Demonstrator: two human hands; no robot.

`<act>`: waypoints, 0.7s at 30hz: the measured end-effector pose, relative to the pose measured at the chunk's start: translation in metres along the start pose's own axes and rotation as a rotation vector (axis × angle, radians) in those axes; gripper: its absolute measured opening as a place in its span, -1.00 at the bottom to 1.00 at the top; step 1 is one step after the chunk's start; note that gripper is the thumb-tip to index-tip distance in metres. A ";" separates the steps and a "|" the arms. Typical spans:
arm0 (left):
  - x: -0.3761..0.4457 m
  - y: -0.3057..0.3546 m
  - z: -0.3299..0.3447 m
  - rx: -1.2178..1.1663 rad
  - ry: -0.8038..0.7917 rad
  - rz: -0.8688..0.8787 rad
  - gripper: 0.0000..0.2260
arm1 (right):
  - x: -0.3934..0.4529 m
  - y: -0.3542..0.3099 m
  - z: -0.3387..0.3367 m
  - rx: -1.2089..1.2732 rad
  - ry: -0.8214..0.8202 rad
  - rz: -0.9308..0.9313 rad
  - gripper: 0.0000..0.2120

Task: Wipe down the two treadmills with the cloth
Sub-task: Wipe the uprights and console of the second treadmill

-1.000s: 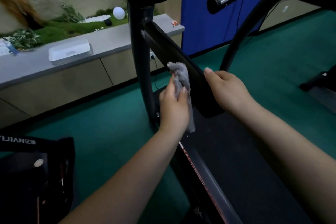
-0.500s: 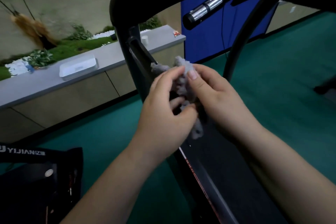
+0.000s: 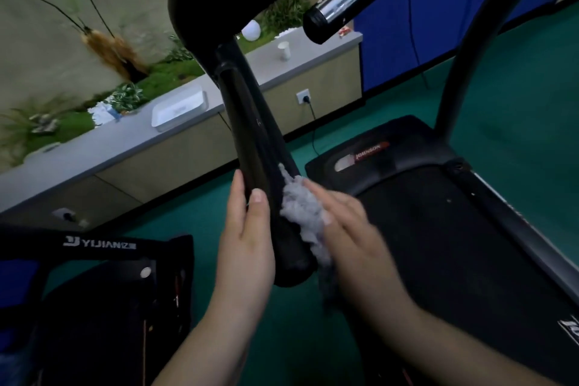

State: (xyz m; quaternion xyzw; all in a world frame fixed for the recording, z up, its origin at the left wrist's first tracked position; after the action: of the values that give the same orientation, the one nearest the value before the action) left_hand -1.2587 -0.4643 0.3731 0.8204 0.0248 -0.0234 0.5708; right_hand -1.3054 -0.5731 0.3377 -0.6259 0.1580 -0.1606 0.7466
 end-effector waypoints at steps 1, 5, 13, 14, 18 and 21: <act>0.000 -0.001 0.001 -0.014 0.008 -0.010 -0.59 | 0.001 0.003 0.005 0.011 0.005 -0.088 -0.68; 0.005 -0.001 0.002 -0.023 0.038 -0.006 -0.61 | 0.074 0.003 0.027 -0.059 -0.021 -0.117 -0.66; 0.033 -0.004 0.001 -0.002 0.009 -0.051 -0.62 | 0.026 0.006 0.010 0.099 -0.079 -0.213 -0.72; 0.036 -0.005 0.001 -0.013 0.017 -0.050 -0.67 | 0.030 0.004 0.012 0.093 -0.082 -0.250 -0.72; 0.012 0.006 0.004 0.139 0.051 -0.054 -0.63 | 0.116 0.001 0.038 -0.018 -0.115 -0.189 -0.69; 0.009 0.014 0.002 0.221 0.032 -0.003 -0.61 | 0.140 0.026 0.042 0.034 -0.137 0.002 -0.70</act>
State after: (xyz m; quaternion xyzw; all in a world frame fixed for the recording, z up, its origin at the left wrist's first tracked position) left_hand -1.2487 -0.4706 0.3851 0.8785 0.0326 -0.0137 0.4765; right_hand -1.1599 -0.5927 0.3147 -0.6223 0.1047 -0.1193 0.7665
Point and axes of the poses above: each hand's wrist, its own x-axis towards the middle knuckle, its own z-axis out of the palm, y = z × x, the point moved 2 cm from there along x, towards the middle knuckle, and after that the axes turned 5 degrees about y, right-handed, at the moved point
